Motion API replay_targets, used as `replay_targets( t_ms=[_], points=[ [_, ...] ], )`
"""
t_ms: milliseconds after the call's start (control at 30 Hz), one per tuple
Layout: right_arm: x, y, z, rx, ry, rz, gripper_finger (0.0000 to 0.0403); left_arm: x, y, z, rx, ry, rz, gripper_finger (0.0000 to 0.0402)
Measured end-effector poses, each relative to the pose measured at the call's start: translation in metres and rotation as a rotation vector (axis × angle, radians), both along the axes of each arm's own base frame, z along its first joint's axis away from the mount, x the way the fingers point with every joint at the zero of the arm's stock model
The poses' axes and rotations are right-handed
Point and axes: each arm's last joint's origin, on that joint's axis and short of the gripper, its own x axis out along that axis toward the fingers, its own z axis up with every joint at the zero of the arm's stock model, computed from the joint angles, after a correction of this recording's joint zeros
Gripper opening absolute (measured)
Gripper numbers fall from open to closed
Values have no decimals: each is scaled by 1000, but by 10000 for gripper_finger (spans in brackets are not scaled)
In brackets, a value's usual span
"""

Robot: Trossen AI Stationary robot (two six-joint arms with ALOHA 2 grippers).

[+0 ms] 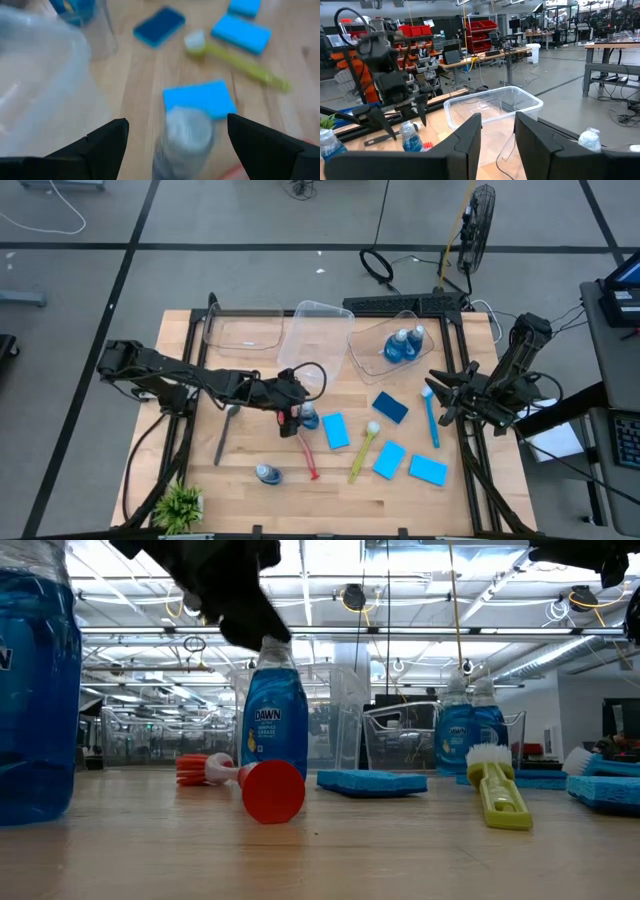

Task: Pick & Place Kitchen Sink Supplies
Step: Put the blue dish soap into the right transparent bin

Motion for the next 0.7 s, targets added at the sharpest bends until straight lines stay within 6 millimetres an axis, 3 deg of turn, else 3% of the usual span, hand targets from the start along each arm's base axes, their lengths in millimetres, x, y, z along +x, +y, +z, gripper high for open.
replay_targets(
  t_ms=[700],
  points=[
    [0, 0, 0, 11, -7, 0, 105, 4, 7, -2, -32, -11, -1, 335]
  ],
)
